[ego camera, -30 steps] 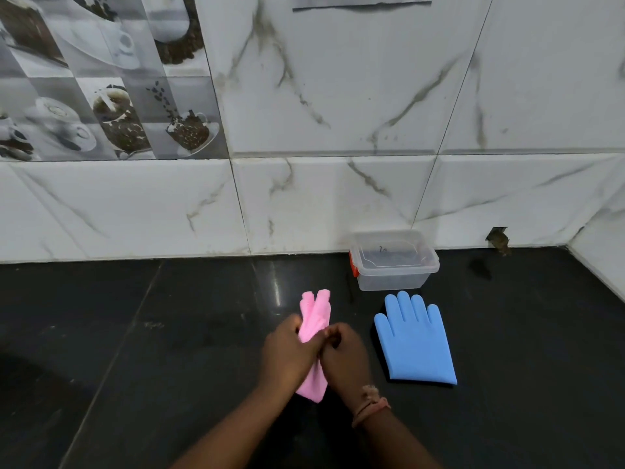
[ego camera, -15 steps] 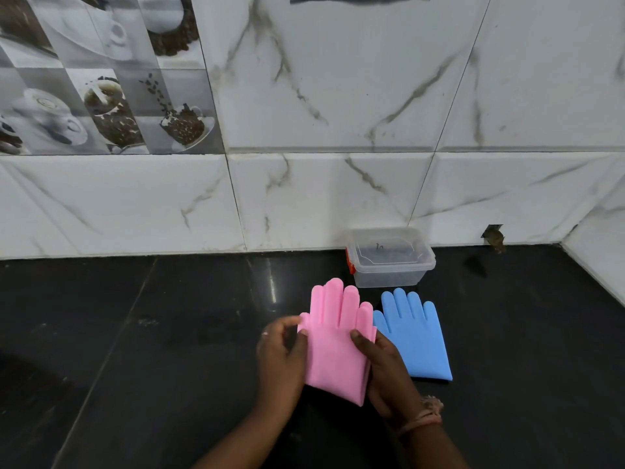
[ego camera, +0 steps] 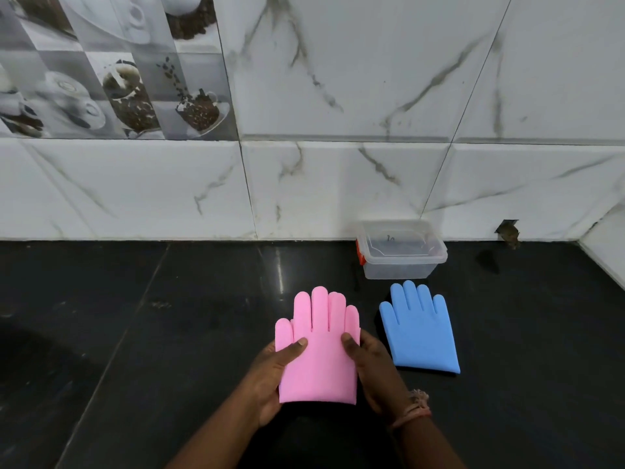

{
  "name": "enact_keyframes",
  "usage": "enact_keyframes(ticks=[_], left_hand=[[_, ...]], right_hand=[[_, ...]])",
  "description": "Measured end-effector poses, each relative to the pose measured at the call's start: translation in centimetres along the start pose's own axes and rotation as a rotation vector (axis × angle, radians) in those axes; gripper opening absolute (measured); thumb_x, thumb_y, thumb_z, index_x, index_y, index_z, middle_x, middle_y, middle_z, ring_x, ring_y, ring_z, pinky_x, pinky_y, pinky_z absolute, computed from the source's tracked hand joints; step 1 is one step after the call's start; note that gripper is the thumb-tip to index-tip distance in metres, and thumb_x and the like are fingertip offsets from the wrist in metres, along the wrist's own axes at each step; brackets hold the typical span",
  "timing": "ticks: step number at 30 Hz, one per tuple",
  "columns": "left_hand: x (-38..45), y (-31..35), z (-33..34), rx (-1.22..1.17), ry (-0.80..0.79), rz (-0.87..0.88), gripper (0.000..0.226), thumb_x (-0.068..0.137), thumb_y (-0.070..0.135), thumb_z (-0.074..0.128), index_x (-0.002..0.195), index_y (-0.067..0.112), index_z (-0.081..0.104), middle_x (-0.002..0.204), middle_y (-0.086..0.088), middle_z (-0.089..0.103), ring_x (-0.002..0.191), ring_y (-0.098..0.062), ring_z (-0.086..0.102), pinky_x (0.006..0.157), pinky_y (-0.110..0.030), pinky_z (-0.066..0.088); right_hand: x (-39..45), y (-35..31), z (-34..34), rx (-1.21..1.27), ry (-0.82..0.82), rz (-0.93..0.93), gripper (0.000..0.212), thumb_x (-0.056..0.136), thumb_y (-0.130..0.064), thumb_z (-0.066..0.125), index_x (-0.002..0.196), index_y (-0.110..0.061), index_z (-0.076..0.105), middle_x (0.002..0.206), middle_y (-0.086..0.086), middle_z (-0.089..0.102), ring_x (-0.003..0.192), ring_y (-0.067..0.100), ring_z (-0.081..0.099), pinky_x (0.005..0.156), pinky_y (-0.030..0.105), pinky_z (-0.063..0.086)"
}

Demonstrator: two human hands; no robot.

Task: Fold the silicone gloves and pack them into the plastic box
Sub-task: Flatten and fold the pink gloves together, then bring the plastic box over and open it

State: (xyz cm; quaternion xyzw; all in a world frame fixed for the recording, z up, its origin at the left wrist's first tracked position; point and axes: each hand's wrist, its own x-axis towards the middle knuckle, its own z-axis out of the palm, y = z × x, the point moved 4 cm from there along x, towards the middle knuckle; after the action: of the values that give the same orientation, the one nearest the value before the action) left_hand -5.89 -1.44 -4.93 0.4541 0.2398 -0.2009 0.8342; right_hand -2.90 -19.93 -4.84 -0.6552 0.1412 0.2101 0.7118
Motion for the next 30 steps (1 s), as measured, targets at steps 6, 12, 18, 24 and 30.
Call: enact_keyframes(ticks=[6, 12, 18, 24, 30], left_hand=[[0.3, -0.2, 0.5, 0.115, 0.111, 0.053, 0.034, 0.092, 0.029, 0.077, 0.123, 0.015, 0.072, 0.114, -0.011, 0.081, 0.111, -0.036, 0.075, 0.098, -0.056, 0.060], [2.5, -0.4, 0.8, 0.228, 0.190, 0.039, 0.030, 0.094, 0.021, 0.074, 0.120, 0.008, 0.073, 0.112, -0.014, 0.080, 0.108, -0.035, 0.075, 0.100, -0.057, 0.058], [5.1, 1.4, 3.1, 0.380, 0.264, 0.115, 0.031, 0.092, 0.019, 0.077, 0.119, 0.005, 0.070, 0.112, -0.013, 0.078, 0.101, -0.029, 0.075, 0.086, -0.045, 0.063], [6.4, 1.8, 4.2, 0.641, 0.328, 0.109, 0.045, 0.091, 0.020, 0.079, 0.128, 0.001, 0.063, 0.128, -0.016, 0.070, 0.107, -0.027, 0.068, 0.096, -0.044, 0.058], [5.5, 2.2, 4.2, 0.788, 0.411, 0.124, 0.062, 0.090, 0.031, 0.077, 0.141, 0.007, 0.053, 0.137, -0.014, 0.059, 0.117, -0.031, 0.063, 0.101, -0.045, 0.056]], right_hand=[[0.9, -0.1, 0.1, -0.439, 0.171, -0.051, 0.025, 0.101, -0.041, 0.047, 0.121, -0.027, 0.054, 0.114, -0.008, 0.058, 0.098, 0.008, 0.055, 0.089, 0.028, 0.045], [1.6, -0.3, -1.9, -0.536, 0.238, -0.058, 0.026, 0.101, -0.040, 0.047, 0.115, -0.020, 0.056, 0.106, -0.006, 0.058, 0.091, 0.005, 0.054, 0.084, 0.028, 0.044], [3.4, -3.6, -4.0, -0.706, 0.462, -0.181, 0.032, 0.092, -0.042, 0.062, 0.112, -0.017, 0.063, 0.107, 0.000, 0.068, 0.091, 0.013, 0.061, 0.092, 0.035, 0.050], [4.9, -2.6, -3.1, -1.077, 0.528, -0.184, 0.048, 0.094, -0.037, 0.061, 0.135, -0.016, 0.049, 0.130, 0.003, 0.063, 0.113, 0.017, 0.064, 0.100, 0.029, 0.047], [4.6, -3.2, -4.5, -1.038, 0.634, -0.339, 0.022, 0.093, -0.027, 0.066, 0.113, -0.020, 0.063, 0.112, 0.002, 0.071, 0.093, 0.010, 0.066, 0.088, 0.023, 0.050]])
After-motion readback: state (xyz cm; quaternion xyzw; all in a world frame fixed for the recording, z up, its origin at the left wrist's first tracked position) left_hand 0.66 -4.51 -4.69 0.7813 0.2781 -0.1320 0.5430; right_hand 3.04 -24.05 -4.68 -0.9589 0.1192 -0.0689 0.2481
